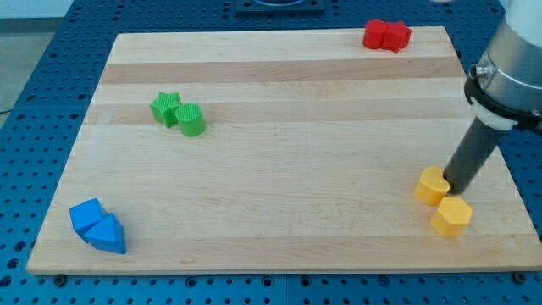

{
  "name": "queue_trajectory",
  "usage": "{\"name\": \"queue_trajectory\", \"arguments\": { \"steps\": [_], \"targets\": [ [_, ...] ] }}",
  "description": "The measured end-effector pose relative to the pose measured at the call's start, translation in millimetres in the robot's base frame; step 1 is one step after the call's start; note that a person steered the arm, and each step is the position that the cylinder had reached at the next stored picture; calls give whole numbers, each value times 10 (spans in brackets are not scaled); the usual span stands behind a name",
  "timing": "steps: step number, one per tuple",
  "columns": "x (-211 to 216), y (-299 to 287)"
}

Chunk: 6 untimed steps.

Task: Push the heart into the hexagon

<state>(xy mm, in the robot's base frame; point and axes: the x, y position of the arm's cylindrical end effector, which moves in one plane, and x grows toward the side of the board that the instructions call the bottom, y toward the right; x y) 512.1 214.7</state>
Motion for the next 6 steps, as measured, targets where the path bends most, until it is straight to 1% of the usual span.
{"name": "queue_trajectory", "arguments": {
  "steps": [1,2,3,4,5,6],
  "targets": [
    [-415,-127],
    [-345,-541],
    [-13,-560],
    [164,-507],
    [141,-506],
    [-187,-592]
  ]
}}
